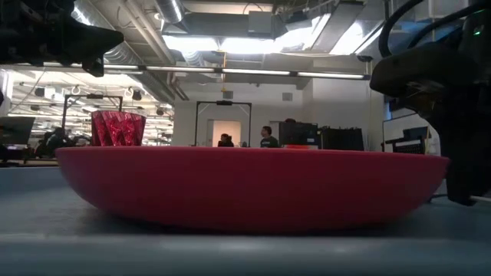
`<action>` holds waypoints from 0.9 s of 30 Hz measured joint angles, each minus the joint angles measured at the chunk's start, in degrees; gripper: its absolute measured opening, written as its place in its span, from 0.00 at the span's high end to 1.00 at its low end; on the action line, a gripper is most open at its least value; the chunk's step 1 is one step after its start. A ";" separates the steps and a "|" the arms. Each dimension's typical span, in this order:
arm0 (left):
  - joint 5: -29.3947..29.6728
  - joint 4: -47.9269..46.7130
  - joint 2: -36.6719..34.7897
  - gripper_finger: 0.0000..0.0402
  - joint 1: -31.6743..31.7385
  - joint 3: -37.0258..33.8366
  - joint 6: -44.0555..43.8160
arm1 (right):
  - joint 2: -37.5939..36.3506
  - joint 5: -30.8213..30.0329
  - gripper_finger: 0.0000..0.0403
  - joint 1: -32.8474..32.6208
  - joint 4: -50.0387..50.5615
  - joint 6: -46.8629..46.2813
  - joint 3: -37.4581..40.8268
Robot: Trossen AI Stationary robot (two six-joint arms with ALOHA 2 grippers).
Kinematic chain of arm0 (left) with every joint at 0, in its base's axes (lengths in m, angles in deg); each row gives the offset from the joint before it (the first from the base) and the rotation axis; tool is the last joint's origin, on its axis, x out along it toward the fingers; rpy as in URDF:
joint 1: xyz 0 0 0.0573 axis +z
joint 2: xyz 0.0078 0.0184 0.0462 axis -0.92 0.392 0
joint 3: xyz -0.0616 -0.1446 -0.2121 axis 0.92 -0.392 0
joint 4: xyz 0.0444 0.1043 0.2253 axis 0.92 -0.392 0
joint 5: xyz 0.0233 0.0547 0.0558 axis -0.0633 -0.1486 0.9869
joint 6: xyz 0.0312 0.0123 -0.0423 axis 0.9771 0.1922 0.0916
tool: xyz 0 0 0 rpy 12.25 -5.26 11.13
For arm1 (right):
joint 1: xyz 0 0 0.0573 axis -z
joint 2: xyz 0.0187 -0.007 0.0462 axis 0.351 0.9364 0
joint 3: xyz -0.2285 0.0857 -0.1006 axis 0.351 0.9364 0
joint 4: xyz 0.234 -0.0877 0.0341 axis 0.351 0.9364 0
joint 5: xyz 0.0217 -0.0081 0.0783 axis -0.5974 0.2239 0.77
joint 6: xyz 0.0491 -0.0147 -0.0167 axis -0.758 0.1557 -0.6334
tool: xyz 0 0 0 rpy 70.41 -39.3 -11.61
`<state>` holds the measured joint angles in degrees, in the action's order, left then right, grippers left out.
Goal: Pick and place plate/cup/fork/spoon on tray
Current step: Put the orange spoon on the blue tray to the right of the red plate
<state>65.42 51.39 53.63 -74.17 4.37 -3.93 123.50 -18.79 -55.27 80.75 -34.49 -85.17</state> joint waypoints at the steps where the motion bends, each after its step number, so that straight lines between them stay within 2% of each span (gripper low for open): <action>1: 0.00 0.00 -0.01 1.00 -0.02 -0.01 0.00 | 0.00 0.00 0.94 0.00 0.00 0.02 0.00; 15: 0.02 0.00 -0.02 1.00 0.00 -0.02 0.00 | 0.00 1.05 0.93 0.00 0.25 1.58 0.00; 27: 0.02 0.00 0.00 1.00 0.00 -0.02 -0.02 | -0.02 -1.58 0.93 -0.23 0.83 1.61 0.00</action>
<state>65.44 51.39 53.63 -74.17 4.35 -3.95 123.48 -20.38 -55.50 81.58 -32.88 -85.17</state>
